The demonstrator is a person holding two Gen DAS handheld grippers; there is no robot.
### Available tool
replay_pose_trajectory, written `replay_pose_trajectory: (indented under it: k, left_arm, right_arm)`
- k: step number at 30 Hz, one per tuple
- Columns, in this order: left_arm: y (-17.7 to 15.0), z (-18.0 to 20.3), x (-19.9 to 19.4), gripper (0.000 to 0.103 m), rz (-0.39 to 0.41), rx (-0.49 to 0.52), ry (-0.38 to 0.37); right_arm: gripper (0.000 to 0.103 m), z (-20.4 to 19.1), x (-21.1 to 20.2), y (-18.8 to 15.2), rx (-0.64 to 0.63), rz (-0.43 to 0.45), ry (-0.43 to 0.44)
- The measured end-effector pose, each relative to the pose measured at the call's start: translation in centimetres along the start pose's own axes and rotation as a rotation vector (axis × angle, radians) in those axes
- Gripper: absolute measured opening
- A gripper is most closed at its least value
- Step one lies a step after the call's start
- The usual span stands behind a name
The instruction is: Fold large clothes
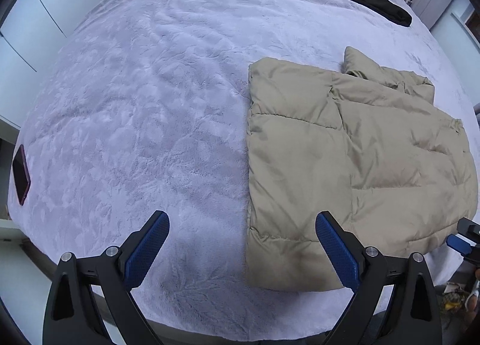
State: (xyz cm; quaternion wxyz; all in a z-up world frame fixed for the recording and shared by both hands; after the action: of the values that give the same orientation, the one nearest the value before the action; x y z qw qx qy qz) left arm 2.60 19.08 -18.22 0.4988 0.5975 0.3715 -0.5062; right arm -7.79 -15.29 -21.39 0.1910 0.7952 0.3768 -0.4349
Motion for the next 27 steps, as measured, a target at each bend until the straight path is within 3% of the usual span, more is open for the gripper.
replay_pose_trajectory:
  k: [7,12,17,27]
  left_arm:
    - [0.6,-0.2,1.6,0.098,-0.038,-0.001,-0.051]
    - [0.7,-0.1,2.7,0.098,-0.060,-0.003,-0.075]
    - [1.2,0.0,3.4,0.098,-0.068,0.014,-0.103]
    - [2.9,-1.4,5.3,0.098,-0.134,-0.041,-0.331]
  right_arm:
    - [0.090,-0.8,0.8,-0.2,0.008,0.005,-0.020]
    - [0.090,-1.0,2.2,-0.7,0.057,-0.081,0.013]
    - [0.090,-0.4,2.8,-1.0,0.108,-0.095,0.005]
    - [0.090,-0.3,2.8,-1.5,0.128,-0.107,-0.005]
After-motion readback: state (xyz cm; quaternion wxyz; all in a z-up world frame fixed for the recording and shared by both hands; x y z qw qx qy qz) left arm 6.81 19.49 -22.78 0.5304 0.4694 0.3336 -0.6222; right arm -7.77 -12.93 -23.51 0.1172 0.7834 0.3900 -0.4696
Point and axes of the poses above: each gripper's, at about its wrist camera, not at the fingertips, and x roughly the way its jaws point, z to its right, y to its top, the point moved 6 cm from there along x, roughly the way its jaws point, and after that the axes turned 2 degrees about y, right-handed, at the moved point
